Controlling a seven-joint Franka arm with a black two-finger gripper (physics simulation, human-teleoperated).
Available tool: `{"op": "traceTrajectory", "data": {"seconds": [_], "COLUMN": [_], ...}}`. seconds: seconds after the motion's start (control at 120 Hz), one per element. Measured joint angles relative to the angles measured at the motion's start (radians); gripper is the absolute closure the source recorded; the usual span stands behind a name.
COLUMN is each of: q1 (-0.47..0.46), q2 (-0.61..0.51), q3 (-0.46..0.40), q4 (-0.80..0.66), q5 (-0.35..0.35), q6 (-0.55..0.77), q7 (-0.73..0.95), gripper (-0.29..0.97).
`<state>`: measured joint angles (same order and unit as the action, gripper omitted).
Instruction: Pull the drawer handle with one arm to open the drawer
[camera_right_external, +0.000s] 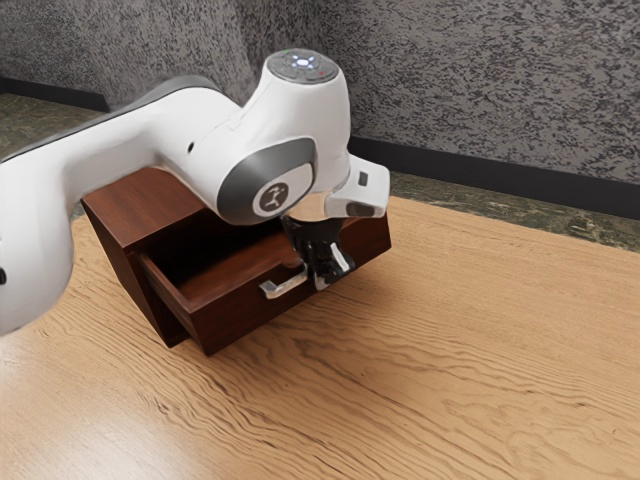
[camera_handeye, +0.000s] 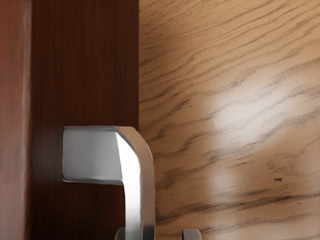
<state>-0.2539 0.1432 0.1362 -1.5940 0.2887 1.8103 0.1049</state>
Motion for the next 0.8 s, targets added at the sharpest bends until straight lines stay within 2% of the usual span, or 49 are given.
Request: {"op": "traceTrajectory", "data": {"seconds": [0.233,0.483,0.575,0.667,0.8], "q1": [-0.005,-0.009,-0.011,-0.021,-0.041], "q2": [-0.001,-0.007,-0.039,-0.083,-0.090], "q3": [0.001,0.002,0.002,0.001,0.017], "q4": [0.001,0.006,0.012,0.049,0.171], "q5": [0.004,-0.030,-0.034,-0.043,-0.066], "q6": [-0.004,-0.011,-0.023,-0.056,-0.131], "q7": [-0.018,-0.028,-0.031,-0.032,-0.016], "gripper": [0.70,0.57,0.62,0.50,0.34]}}
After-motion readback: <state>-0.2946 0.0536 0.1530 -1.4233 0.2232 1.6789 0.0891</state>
